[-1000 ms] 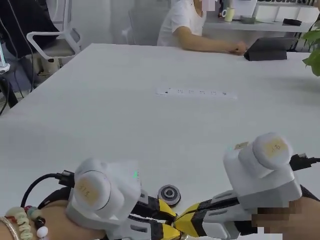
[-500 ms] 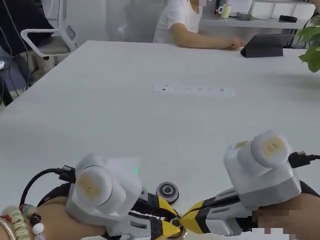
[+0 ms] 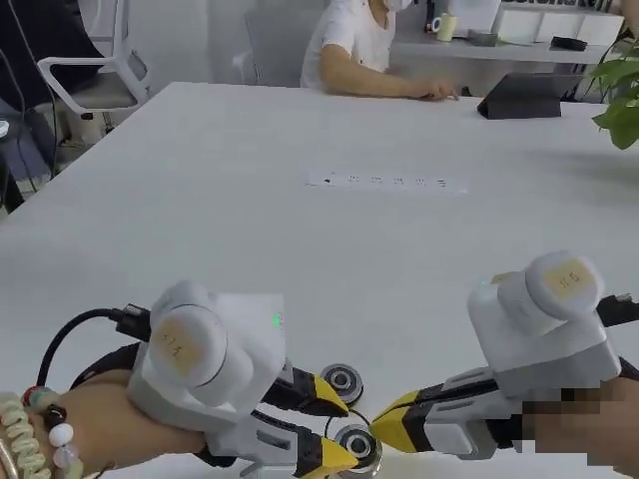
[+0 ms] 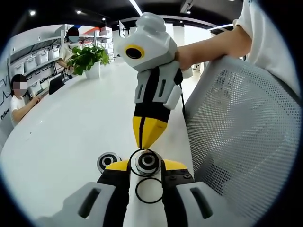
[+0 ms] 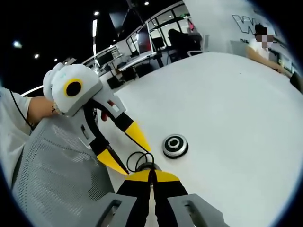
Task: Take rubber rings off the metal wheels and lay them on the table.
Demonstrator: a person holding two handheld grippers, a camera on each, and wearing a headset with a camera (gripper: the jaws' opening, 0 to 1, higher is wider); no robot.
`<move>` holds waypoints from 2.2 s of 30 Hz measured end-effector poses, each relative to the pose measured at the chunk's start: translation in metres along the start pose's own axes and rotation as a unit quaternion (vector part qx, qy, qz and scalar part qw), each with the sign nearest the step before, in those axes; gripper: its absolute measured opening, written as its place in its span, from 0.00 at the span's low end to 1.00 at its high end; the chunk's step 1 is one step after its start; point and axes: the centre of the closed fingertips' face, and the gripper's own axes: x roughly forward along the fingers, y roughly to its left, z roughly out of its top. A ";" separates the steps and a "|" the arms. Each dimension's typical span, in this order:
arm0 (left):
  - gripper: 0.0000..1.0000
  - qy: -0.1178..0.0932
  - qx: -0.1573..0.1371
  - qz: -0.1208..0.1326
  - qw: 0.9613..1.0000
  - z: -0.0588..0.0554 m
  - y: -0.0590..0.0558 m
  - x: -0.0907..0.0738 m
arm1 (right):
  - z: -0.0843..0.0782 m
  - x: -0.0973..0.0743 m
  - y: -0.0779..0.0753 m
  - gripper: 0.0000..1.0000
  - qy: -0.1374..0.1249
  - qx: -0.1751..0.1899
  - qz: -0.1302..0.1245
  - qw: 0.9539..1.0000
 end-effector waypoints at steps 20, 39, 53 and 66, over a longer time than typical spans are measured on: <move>0.58 -0.043 -0.022 0.007 0.999 0.035 0.006 -0.040 | 0.015 -0.011 0.003 0.00 -0.030 0.052 -0.018 0.998; 0.75 -0.037 -0.074 0.078 0.993 -0.014 0.000 -0.140 | 0.041 -0.037 0.033 0.00 -0.115 0.093 -0.054 0.988; 0.79 -0.045 -0.105 0.107 0.988 -0.045 0.006 -0.144 | 0.078 -0.028 0.053 0.00 -0.136 0.050 -0.041 0.989; 0.77 -0.037 -0.118 0.115 0.986 -0.051 0.008 -0.134 | 0.080 0.013 0.051 0.00 -0.103 0.027 -0.010 0.994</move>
